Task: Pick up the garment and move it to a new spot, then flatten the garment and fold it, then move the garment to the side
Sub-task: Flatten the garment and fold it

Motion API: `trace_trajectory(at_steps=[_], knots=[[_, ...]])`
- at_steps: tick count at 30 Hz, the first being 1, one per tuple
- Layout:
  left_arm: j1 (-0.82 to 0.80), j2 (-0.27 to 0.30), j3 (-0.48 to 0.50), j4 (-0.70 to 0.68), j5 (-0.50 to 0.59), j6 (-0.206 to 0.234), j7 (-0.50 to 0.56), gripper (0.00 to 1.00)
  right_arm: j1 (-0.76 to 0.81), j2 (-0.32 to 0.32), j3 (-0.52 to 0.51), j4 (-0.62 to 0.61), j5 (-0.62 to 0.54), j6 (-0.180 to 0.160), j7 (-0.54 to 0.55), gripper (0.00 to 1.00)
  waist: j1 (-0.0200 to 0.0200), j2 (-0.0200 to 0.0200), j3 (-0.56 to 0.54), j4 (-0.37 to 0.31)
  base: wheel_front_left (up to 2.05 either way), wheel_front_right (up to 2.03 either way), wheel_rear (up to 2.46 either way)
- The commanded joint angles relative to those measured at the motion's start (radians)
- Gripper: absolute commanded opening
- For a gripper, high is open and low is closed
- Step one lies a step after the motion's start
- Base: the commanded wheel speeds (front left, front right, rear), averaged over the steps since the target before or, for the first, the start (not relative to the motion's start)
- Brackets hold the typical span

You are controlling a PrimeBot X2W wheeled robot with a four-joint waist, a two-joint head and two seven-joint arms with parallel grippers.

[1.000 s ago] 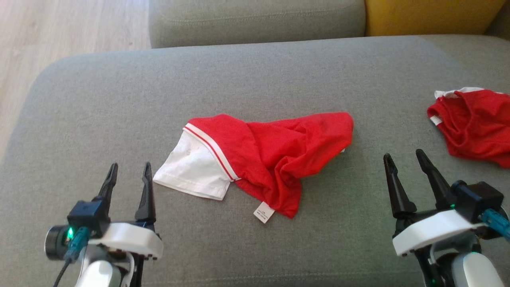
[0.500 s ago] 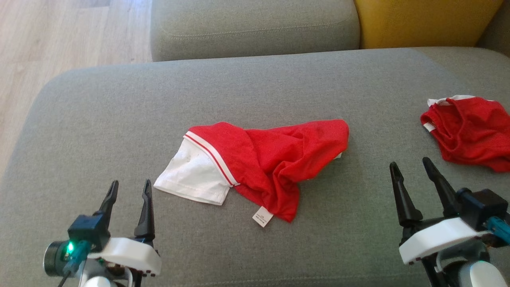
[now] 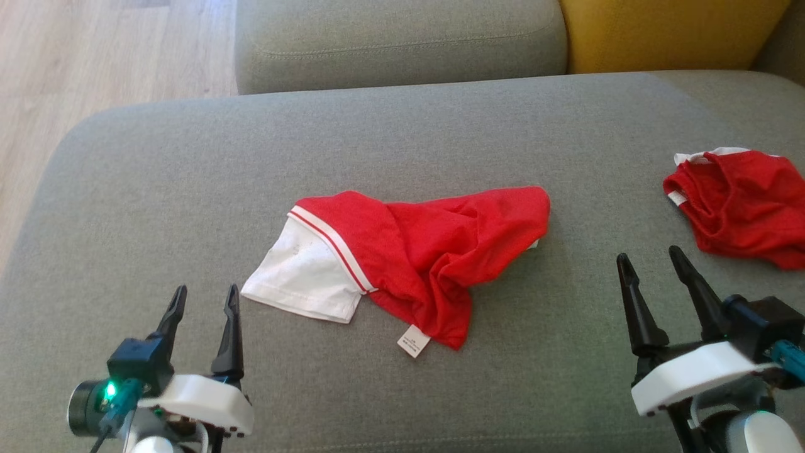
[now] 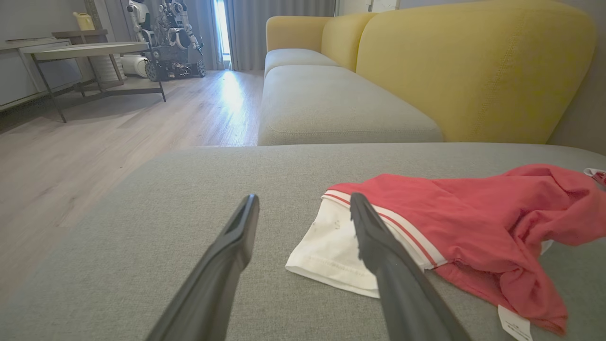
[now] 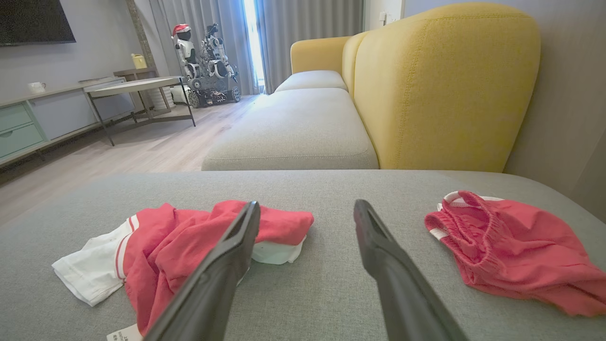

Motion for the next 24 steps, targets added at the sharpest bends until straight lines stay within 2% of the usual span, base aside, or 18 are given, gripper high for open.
trace_trajectory(at_steps=[1, 13, 24], knots=[[-0.042, 0.022, 0.033, -0.034, 0.003, 0.008, -0.002, 1.0, -0.027, -0.008, 0.02, -0.04, 0.005, 0.003, 0.002, 1.0, 0.0, 0.0, 0.0, 0.0, 0.0, 0.0, 0.0], [-0.057, 0.023, 0.027, -0.033, 0.002, 0.01, -0.007, 1.0, -0.029, -0.009, 0.034, -0.023, 0.014, 0.003, 0.004, 1.0, 0.0, 0.0, 0.012, 0.006, 0.0, 0.0, 0.0], [-0.147, 0.004, -0.002, -0.03, 0.016, -0.01, -0.023, 1.0, -0.122, 0.001, 0.188, 0.187, 0.105, 0.003, -0.013, 1.0, 0.0, 0.0, 0.104, 0.094, 0.0, 0.0, 0.0]])
